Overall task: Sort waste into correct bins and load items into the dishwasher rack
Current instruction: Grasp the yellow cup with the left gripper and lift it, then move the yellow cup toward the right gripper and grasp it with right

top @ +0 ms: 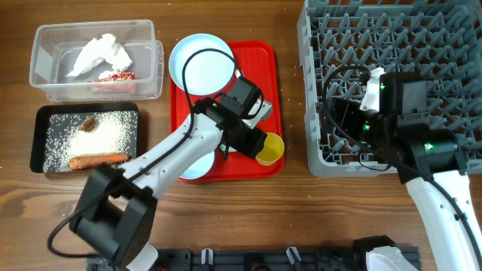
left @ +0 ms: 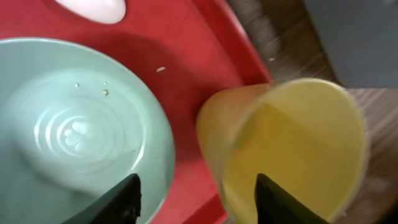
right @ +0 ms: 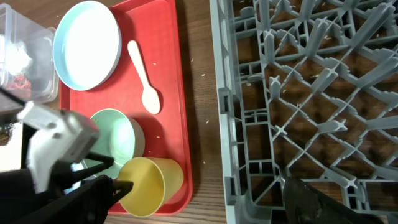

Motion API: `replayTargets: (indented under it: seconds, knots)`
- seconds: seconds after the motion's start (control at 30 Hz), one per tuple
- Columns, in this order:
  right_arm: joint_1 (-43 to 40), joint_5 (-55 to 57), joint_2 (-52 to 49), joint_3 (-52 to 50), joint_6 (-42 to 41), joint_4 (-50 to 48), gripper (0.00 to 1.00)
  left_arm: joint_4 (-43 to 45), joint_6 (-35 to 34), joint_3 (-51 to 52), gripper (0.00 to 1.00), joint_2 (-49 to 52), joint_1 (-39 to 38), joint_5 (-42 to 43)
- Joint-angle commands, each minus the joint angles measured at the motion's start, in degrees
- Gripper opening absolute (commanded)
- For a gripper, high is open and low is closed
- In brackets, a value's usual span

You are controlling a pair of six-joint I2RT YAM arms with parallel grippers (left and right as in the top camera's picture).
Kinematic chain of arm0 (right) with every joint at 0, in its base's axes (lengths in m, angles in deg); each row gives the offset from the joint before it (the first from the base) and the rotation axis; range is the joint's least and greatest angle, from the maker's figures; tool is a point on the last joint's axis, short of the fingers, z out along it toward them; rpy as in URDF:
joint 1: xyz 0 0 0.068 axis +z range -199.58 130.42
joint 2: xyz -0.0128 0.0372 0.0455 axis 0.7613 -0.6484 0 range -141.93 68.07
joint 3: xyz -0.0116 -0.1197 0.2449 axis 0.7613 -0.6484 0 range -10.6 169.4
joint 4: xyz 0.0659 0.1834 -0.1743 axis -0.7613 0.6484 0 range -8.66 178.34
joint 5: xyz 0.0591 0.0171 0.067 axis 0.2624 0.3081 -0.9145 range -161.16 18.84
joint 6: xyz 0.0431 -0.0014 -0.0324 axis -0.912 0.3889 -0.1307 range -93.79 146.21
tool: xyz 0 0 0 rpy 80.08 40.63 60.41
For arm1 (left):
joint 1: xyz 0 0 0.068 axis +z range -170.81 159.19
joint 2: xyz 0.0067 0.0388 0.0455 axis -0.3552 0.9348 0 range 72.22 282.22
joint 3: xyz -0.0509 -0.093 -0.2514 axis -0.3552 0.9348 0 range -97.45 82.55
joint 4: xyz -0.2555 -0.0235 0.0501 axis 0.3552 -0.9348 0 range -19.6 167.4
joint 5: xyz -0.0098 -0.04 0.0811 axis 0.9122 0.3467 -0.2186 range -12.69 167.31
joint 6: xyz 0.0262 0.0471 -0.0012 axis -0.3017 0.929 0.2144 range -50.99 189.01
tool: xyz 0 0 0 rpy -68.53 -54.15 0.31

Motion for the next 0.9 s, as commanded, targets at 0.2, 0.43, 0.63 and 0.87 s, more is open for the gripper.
replayTargets:
  seconds: [0.2,0.43,0.63,0.87]
  knots:
    - [-0.24,3.39,-0.04,0.79,0.83,1.05,0.91,1.95,-0.11,-0.70,0.29,2.12,-0.20,-1.18]
    - [-0.24,3.34,-0.04,0.79,0.83,1.01,0.93,1.90,-0.55,-0.76,0.04,1.36,-0.20,-1.14]
    - [-0.24,-2.08,-0.04,0.79,0.63,-2.08,0.93,-3.28,-8.11,-8.28,0.04,-5.90,2.97,4.26]
    - [-0.24,-24.87,-3.85,0.79,3.80,-15.30,0.93,-0.83,-8.13,-12.28,0.04,-12.07,17.68,43.06]
